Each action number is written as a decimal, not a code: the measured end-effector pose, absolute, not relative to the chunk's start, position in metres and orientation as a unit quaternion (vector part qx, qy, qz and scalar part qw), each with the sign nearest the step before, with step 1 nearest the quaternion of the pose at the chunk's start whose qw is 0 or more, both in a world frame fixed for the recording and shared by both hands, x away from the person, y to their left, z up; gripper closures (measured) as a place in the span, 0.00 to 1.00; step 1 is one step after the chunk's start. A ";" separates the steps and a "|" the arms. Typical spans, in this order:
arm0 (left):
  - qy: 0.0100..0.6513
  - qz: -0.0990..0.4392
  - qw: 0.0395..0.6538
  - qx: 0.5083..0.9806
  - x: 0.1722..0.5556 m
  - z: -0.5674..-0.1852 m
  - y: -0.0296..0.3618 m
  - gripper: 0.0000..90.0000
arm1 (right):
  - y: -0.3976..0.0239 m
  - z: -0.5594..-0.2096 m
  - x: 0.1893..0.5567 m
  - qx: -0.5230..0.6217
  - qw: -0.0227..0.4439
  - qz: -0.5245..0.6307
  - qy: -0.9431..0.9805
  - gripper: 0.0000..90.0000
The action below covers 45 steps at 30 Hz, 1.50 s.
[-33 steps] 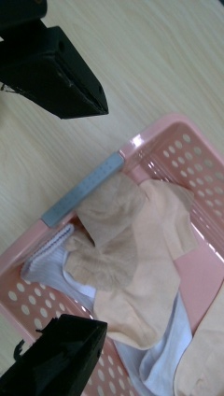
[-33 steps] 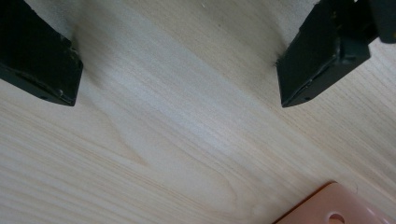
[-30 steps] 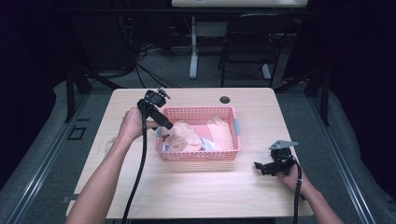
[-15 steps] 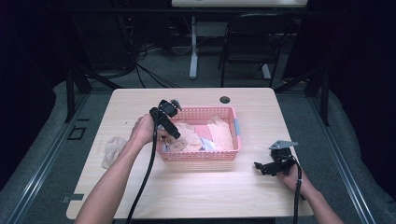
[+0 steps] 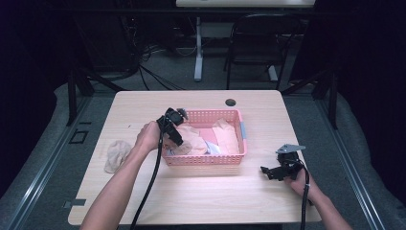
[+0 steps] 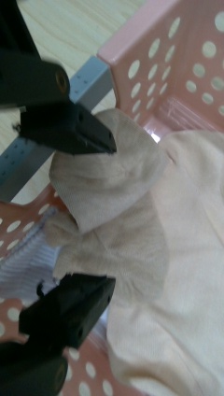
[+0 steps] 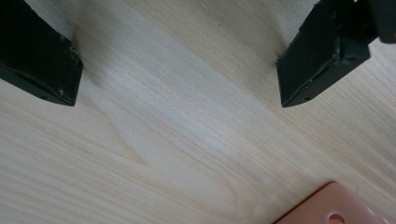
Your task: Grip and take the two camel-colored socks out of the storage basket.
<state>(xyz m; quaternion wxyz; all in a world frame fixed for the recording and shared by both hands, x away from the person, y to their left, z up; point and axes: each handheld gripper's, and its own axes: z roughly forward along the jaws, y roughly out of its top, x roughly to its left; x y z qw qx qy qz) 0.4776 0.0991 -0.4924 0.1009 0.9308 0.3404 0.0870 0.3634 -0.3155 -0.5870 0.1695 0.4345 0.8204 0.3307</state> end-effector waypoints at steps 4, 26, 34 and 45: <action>0.340 0.099 0.088 0.931 0.475 -0.495 0.098 0.42 | -0.316 -0.587 0.363 0.435 0.170 0.330 0.820 0.00; 0.334 0.063 0.117 0.933 0.470 -0.478 0.109 0.95 | -0.316 -0.587 0.363 0.434 0.169 0.331 0.821 0.00; 0.327 0.056 0.138 0.933 0.469 -0.455 0.108 0.95 | -0.316 -0.587 0.363 0.435 0.170 0.331 0.820 0.00; 0.315 0.057 0.151 0.935 0.469 -0.424 0.106 0.95 | -0.316 -0.587 0.363 0.434 0.169 0.330 0.821 0.00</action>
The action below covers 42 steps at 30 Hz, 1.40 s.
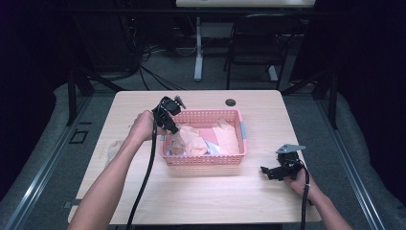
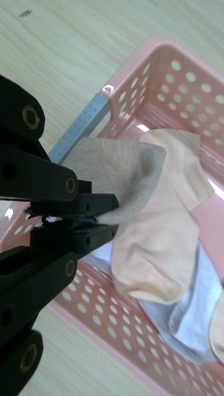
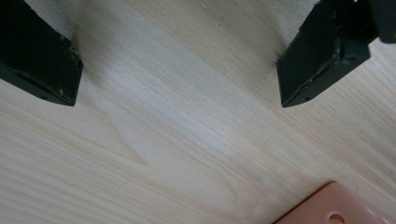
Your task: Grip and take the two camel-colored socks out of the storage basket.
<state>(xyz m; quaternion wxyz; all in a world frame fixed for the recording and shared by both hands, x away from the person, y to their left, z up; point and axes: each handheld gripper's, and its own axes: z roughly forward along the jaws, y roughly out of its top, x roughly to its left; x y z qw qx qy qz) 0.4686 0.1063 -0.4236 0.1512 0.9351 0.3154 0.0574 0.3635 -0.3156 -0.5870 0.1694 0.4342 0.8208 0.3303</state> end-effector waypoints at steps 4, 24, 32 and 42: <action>0.311 0.063 0.162 0.934 0.467 -0.407 0.108 0.95 | -0.316 -0.587 0.364 0.434 0.170 0.331 0.821 0.00; 0.342 0.105 0.196 0.913 0.452 -0.352 0.165 0.95 | -0.315 -0.587 0.364 0.434 0.172 0.330 0.820 0.00; 0.373 0.112 0.201 0.899 0.446 -0.352 0.202 0.95 | -0.315 -0.587 0.364 0.434 0.172 0.330 0.821 0.00; 0.414 0.109 0.196 0.882 0.438 -0.370 0.253 0.95 | -0.315 -0.587 0.364 0.434 0.172 0.330 0.820 0.00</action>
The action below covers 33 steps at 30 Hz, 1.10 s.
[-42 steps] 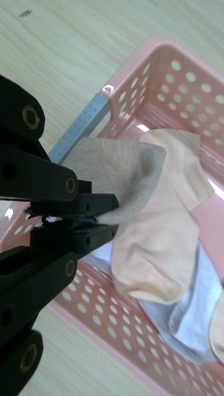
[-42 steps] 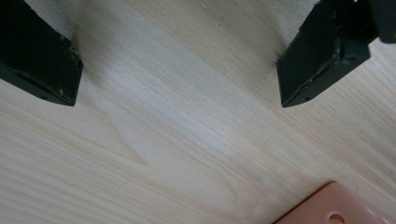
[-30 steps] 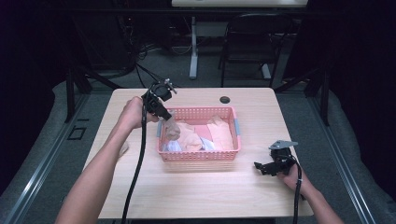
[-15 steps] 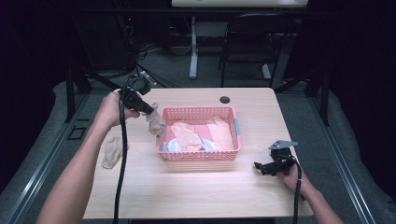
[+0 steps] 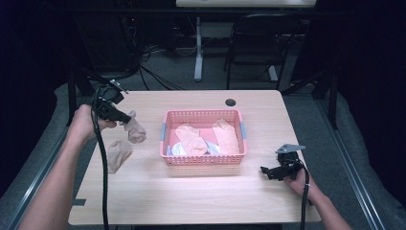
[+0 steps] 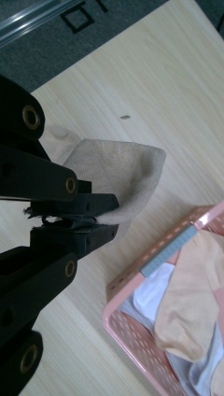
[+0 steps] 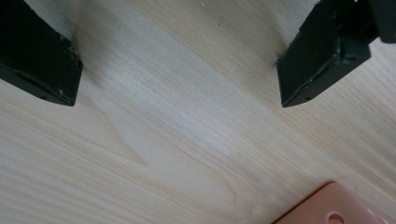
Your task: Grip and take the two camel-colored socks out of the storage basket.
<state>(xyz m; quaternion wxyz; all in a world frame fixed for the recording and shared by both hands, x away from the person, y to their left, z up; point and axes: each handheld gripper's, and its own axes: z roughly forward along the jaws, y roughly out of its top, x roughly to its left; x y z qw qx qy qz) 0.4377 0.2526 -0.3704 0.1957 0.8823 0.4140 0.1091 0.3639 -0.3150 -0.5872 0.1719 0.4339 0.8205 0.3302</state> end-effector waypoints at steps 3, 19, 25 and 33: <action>0.425 0.102 0.196 0.878 0.437 -0.381 0.266 0.95 | -0.315 -0.587 0.364 0.434 0.172 0.330 0.821 0.00; 0.483 0.062 0.141 0.862 0.441 -0.475 0.296 0.94 | -0.315 -0.587 0.364 0.434 0.172 0.330 0.820 0.00; 0.507 0.046 0.138 0.850 0.436 -0.499 0.306 0.81 | -0.315 -0.587 0.364 0.434 0.172 0.330 0.820 0.00; 0.526 0.070 0.157 0.833 0.415 -0.490 0.321 0.27 | -0.315 -0.587 0.364 0.434 0.172 0.330 0.820 0.00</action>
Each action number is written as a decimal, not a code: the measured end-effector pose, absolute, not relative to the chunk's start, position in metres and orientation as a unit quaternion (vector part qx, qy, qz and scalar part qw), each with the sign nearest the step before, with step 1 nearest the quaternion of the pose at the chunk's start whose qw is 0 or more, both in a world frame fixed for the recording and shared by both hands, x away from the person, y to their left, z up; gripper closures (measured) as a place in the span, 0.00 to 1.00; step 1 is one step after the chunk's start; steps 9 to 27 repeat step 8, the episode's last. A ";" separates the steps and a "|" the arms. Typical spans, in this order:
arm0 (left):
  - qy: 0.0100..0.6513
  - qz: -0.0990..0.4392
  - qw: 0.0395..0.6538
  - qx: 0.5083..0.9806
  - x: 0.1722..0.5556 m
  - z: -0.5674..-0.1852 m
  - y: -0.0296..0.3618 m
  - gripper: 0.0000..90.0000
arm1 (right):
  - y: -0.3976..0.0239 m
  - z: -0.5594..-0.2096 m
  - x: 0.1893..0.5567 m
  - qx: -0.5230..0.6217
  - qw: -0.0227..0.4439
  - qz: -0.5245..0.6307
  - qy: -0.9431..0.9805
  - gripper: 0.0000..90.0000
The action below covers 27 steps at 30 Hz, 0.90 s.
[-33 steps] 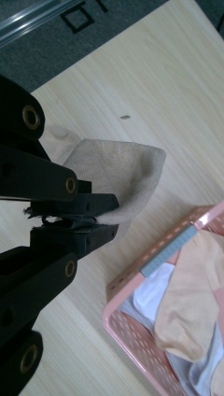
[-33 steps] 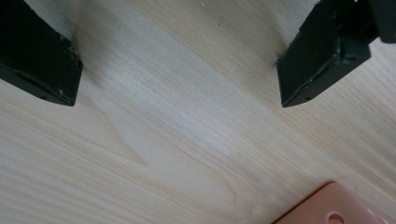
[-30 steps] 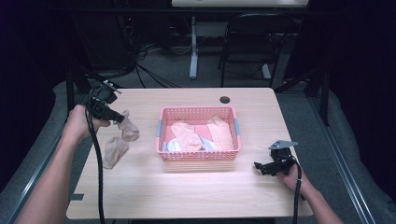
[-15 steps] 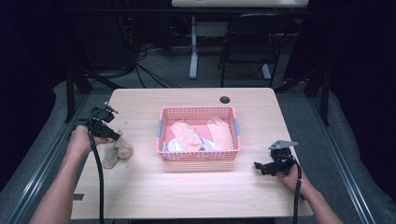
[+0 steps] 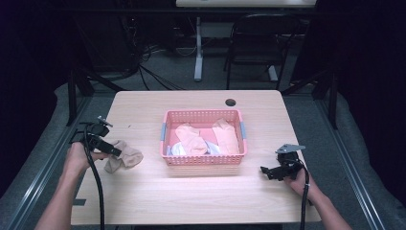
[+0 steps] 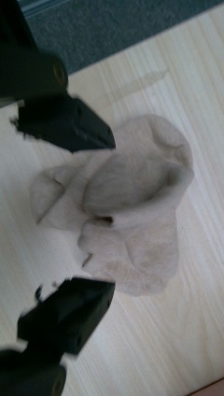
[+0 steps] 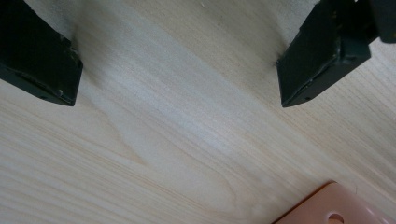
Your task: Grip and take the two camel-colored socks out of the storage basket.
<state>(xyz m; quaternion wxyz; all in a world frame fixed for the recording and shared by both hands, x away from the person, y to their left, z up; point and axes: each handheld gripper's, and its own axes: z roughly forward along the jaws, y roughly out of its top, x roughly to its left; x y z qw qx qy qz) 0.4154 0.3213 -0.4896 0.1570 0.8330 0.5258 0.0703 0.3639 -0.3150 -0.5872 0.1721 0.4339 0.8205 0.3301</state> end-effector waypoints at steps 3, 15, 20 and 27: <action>0.528 0.077 0.170 0.828 0.405 -0.486 0.325 0.15 | -0.315 -0.587 0.364 0.434 0.172 0.330 0.820 0.00; 0.530 0.089 0.179 0.824 0.394 -0.484 0.330 0.06 | -0.315 -0.587 0.364 0.433 0.172 0.331 0.820 0.00; 0.530 0.089 0.179 0.824 0.394 -0.484 0.330 0.06 | -0.315 -0.587 0.364 0.433 0.172 0.331 0.820 0.00; 0.530 0.089 0.179 0.824 0.394 -0.484 0.330 0.06 | -0.315 -0.587 0.364 0.433 0.172 0.331 0.820 0.00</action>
